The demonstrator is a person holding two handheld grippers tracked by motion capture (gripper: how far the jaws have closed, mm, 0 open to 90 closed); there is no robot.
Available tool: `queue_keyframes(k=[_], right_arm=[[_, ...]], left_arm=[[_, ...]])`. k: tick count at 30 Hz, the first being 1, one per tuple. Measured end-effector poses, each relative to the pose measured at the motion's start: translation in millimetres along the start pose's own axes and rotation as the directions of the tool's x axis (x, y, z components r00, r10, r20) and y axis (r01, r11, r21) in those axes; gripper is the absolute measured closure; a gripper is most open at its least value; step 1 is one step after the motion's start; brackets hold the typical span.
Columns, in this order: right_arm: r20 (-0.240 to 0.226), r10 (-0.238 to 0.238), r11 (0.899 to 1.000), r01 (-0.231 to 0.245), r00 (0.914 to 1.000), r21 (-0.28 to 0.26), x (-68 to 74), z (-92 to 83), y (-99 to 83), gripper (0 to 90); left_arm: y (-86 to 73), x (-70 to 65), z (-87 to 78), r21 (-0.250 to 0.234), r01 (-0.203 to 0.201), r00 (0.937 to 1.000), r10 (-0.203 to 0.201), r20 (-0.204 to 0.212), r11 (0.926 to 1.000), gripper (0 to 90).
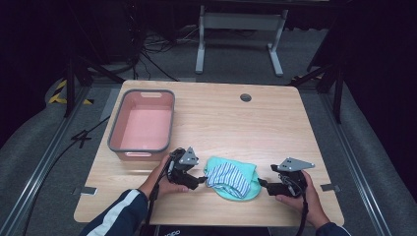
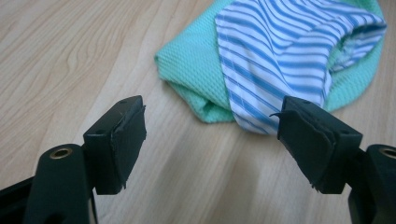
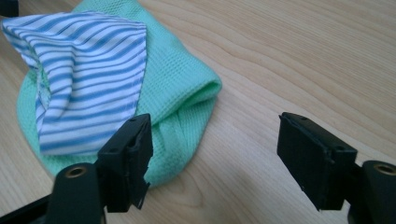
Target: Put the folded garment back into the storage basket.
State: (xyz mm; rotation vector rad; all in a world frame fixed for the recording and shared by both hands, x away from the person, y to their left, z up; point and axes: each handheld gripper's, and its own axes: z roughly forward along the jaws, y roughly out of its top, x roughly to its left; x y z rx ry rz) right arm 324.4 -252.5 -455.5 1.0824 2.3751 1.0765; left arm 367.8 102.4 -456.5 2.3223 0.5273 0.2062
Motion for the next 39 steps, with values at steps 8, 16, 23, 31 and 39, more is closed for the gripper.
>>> queue_keyframes(k=[8,16,23,31,39], right_arm=[[0.028,0.015,1.000,-0.015,0.9995,0.026,13.4,19.0,10.5,30.6],[0.044,0.006,0.996,-0.010,0.9990,0.085,29.7,39.3,10.1,29.9],[0.038,0.040,0.995,-0.043,0.9985,0.088,25.6,39.4,6.8,29.0],[0.008,0.034,0.995,-0.034,0.9994,0.090,31.5,37.1,8.4,55.5],[-0.044,0.039,0.995,-0.034,0.9983,0.096,28.7,37.1,10.4,73.3]], left_arm=[[7.0,13.6,11.0,-0.036,0.095,0.9951,-0.094,0.031,0.9948,26.0],[10.2,8.9,26.9,0.008,0.081,0.9963,-0.081,0.027,0.9967,25.9],[5.4,4.3,36.4,0.020,0.066,0.9975,-0.067,0.022,0.9976,22.4],[4.8,-5.7,34.6,0.020,0.061,0.9979,-0.061,0.020,0.9979,30.7],[6.0,-8.4,34.5,0.001,0.055,0.9947,-0.055,0.087,0.9985,57.0]])
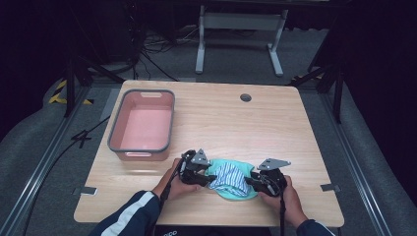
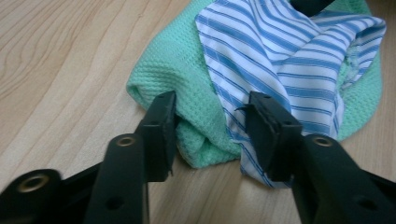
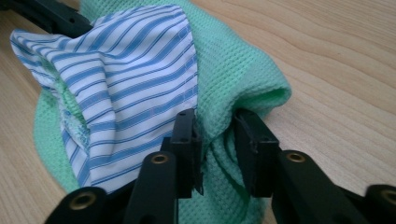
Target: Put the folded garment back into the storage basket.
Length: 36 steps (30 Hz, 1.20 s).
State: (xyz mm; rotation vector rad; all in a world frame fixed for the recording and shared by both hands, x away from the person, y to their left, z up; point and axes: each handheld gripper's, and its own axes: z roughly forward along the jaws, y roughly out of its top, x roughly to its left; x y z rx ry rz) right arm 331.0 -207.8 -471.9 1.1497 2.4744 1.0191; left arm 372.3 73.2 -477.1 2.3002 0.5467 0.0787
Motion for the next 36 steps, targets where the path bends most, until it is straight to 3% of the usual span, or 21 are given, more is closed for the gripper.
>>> queue_keyframes(k=[4,11,14,15,16,21,36], right_arm=[[-0.018,0.003,1.000,-0.003,0.9998,-0.005,-1.5,-0.3,-0.7,78.8],[-0.016,-0.007,1.000,0.007,0.9998,-0.006,0.5,-1.0,-0.5,82.2],[-0.004,-0.013,1.000,0.013,0.9999,-0.007,-0.6,-2.8,-1.0,82.7],[-0.002,-0.008,1.000,0.008,1.0000,-0.010,-0.5,-3.8,-1.1,82.8],[0.001,-0.012,1.000,0.012,0.9999,-0.012,-0.9,-4.9,-1.2,82.8],[0.008,-0.015,0.999,0.016,0.9998,-0.034,-2.2,-10.9,2.9,83.0],[0.011,-0.042,0.995,0.043,0.9991,-0.094,-2.1,-25.2,22.2,83.2]], left_arm=[[-0.2,-0.5,-0.2,-0.001,0.005,0.9997,-0.005,0.024,1.0000,70.5],[1.8,-2.3,-0.4,0.008,0.019,0.9996,-0.019,0.020,0.9998,77.5],[5.3,-5.5,-1.2,0.026,-0.001,1.0000,0.001,0.009,0.9997,79.5],[6.7,-5.9,-0.4,0.023,-0.013,0.9998,0.013,0.013,0.9996,80.0],[9.6,-7.4,-1.3,0.051,-0.027,0.9993,0.026,0.027,0.9983,80.4],[15.6,-10.4,-9.2,0.041,-0.056,0.9984,0.056,0.000,0.9976,80.9],[25.1,-2.0,-20.7,-0.003,-0.041,0.9989,0.041,-0.022,0.9991,81.0]])
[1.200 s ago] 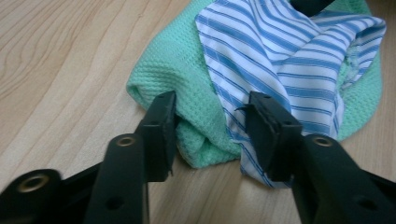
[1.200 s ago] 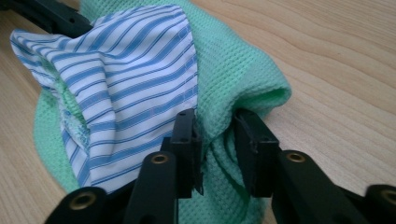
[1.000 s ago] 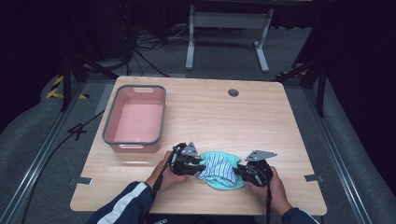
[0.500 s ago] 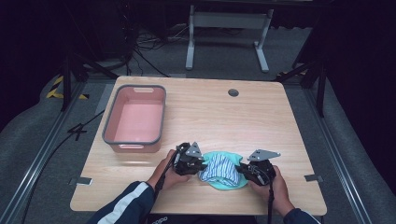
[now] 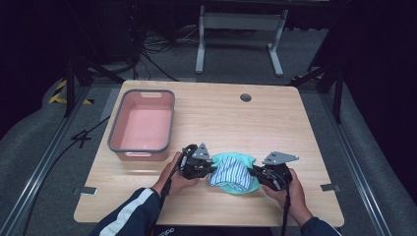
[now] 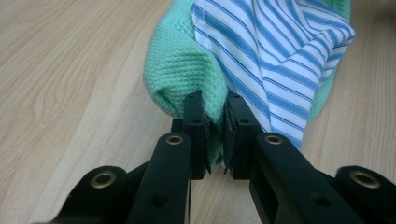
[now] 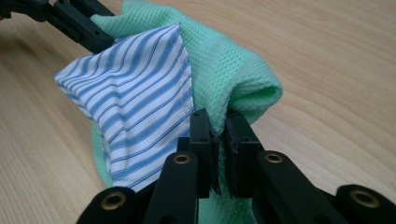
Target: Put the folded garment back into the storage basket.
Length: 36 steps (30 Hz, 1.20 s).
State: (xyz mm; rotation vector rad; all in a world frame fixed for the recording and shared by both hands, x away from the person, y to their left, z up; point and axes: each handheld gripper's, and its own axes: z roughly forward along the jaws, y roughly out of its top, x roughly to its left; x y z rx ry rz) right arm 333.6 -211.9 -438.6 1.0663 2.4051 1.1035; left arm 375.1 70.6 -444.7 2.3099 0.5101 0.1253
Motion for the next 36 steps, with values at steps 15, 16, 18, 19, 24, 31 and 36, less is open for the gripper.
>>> queue_keyframes(k=[15,16,18,19,24,31,36], right_arm=[[0.000,-0.049,0.998,0.049,0.9988,-0.048,1.5,-12.9,35.1,83.1],[0.001,-0.054,0.997,0.054,0.9985,-0.048,1.7,-14.0,38.6,83.1],[0.004,-0.062,0.997,0.062,0.9981,-0.048,1.9,-14.7,42.0,83.1],[0.004,-0.066,0.997,0.066,0.9978,-0.050,2.0,-15.5,45.4,83.1],[0.006,-0.093,0.994,0.093,0.9956,-0.061,4.5,-15.9,63.0,83.1],[0.009,-0.109,0.991,0.109,0.9940,-0.080,5.4,-13.6,79.5,83.0],[0.010,-0.124,0.987,0.124,0.9923,-0.103,5.0,-14.1,93.5,83.0]], left_arm=[[21.8,6.4,-31.6,-0.006,-0.043,0.9975,0.043,-0.056,0.9990,81.0],[22.5,7.6,-33.4,-0.011,-0.036,0.9979,0.035,-0.055,0.9993,81.0],[23.3,8.7,-35.5,-0.007,-0.037,0.9975,0.036,-0.060,0.9993,81.0],[24.4,9.6,-38.0,-0.007,-0.037,0.9969,0.036,-0.070,0.9993,81.0],[29.5,12.0,-48.7,-0.013,-0.037,0.9947,0.036,-0.096,0.9992,81.0],[34.3,19.4,-66.2,-0.026,-0.049,0.9901,0.045,-0.132,0.9984,81.0],[37.2,25.1,-75.0,-0.038,-0.045,0.9886,0.039,-0.146,0.9983,80.9]])
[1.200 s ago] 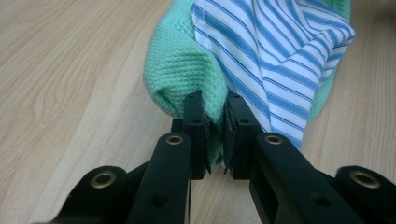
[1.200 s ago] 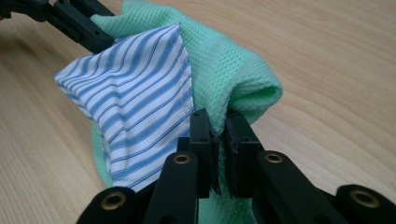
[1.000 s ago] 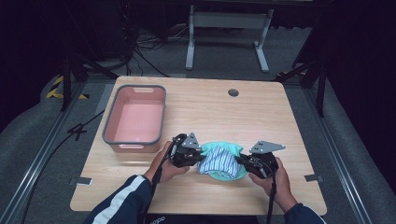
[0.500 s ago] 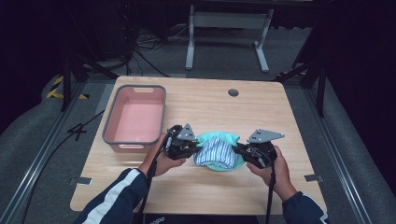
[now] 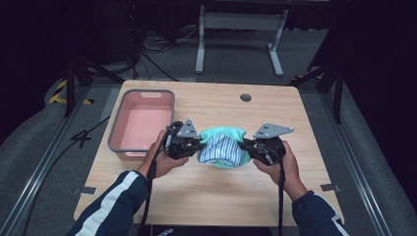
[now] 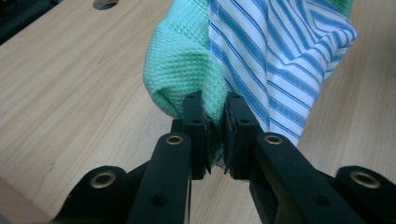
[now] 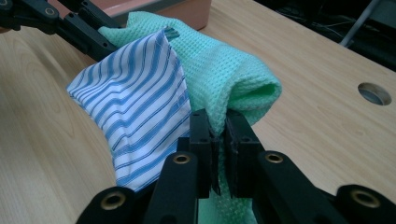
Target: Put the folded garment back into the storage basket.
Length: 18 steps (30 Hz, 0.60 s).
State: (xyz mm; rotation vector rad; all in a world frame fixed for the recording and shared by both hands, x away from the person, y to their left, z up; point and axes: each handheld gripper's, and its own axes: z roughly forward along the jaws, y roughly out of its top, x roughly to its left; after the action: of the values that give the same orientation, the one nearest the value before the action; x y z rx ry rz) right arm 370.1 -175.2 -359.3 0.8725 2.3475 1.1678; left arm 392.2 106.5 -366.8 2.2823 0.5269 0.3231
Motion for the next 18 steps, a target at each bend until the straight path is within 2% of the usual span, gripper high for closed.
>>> queue_keyframes(k=[4,9,18], right_arm=[[-0.001,-0.016,1.000,0.016,0.9999,-0.004,0.9,3.2,10.7,82.9],[-0.011,-0.007,1.000,0.007,0.9999,-0.015,0.6,7.8,17.3,82.9],[-0.014,-0.033,0.999,0.033,0.9993,-0.037,7.3,21.7,41.0,82.9]], left_arm=[[3.0,8.5,-7.3,-0.005,0.015,0.9995,-0.016,-0.026,0.9999,80.9],[3.5,14.4,-14.9,-0.001,0.023,0.9983,-0.023,-0.053,0.9997,80.9],[-1.6,30.5,-33.8,-0.012,0.050,0.9937,-0.051,-0.100,0.9987,80.9]])
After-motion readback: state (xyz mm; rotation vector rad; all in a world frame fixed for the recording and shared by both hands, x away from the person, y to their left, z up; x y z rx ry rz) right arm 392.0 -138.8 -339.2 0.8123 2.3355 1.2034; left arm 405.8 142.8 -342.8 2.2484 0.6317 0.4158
